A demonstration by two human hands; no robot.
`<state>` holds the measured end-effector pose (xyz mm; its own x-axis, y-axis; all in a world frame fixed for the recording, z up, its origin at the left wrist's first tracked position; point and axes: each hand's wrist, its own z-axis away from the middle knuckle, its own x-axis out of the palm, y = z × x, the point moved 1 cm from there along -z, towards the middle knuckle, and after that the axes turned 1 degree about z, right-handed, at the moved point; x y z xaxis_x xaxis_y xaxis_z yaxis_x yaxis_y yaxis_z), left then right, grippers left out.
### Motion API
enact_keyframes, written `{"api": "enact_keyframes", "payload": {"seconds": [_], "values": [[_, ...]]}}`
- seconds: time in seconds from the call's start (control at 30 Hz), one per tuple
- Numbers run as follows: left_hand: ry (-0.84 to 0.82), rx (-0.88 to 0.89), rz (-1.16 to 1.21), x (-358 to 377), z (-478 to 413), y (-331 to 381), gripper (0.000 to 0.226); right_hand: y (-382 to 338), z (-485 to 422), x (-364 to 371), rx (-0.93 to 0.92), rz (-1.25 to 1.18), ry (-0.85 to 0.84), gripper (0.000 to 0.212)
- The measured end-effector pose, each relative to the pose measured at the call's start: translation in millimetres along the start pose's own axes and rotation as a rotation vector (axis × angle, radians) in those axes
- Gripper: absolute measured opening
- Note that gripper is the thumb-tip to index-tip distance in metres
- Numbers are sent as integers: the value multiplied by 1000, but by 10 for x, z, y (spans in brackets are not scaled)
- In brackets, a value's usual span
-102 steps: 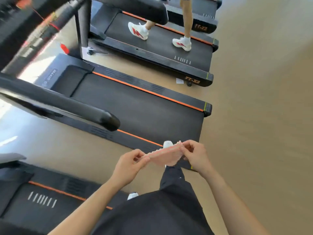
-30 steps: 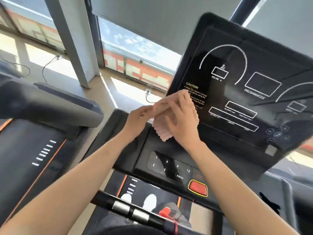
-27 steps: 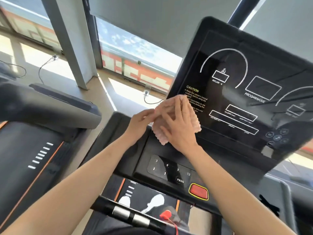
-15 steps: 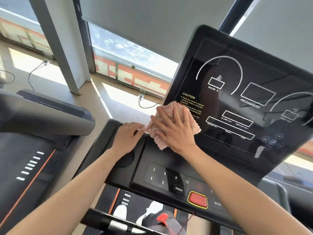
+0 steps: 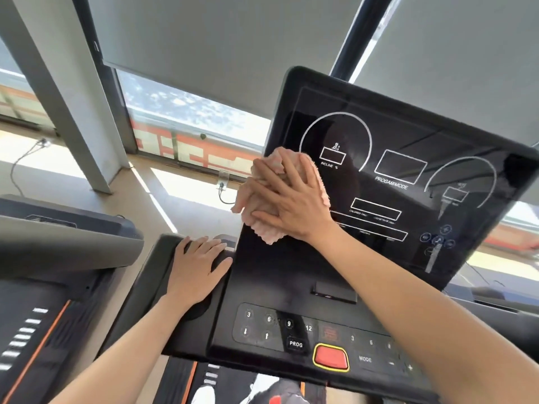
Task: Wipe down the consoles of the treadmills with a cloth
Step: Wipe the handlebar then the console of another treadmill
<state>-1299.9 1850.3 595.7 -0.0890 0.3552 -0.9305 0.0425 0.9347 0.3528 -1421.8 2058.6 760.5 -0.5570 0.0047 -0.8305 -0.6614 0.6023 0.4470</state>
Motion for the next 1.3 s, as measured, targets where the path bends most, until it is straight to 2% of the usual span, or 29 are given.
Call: {"api": "enact_keyframes", "payload": {"seconds": [0.53,0.87,1.0,1.13,1.3], "values": [[4,-7,2,-3,8,3,74,836,-672,-706,369,105,39,76],[-60,-49,77,-90,-20,20,72,962,-486,-691,501,89,98,74],[-30,-107,247,-234,-140,40,61,921,-165,-559,462,113,59,79],[119,-127,448,-679,-538,278,32,712,213,-365,442,109,20,81],[186,-44,740,-1499,-1217,723,40,382,672,-88,426,83,3,82]]}}
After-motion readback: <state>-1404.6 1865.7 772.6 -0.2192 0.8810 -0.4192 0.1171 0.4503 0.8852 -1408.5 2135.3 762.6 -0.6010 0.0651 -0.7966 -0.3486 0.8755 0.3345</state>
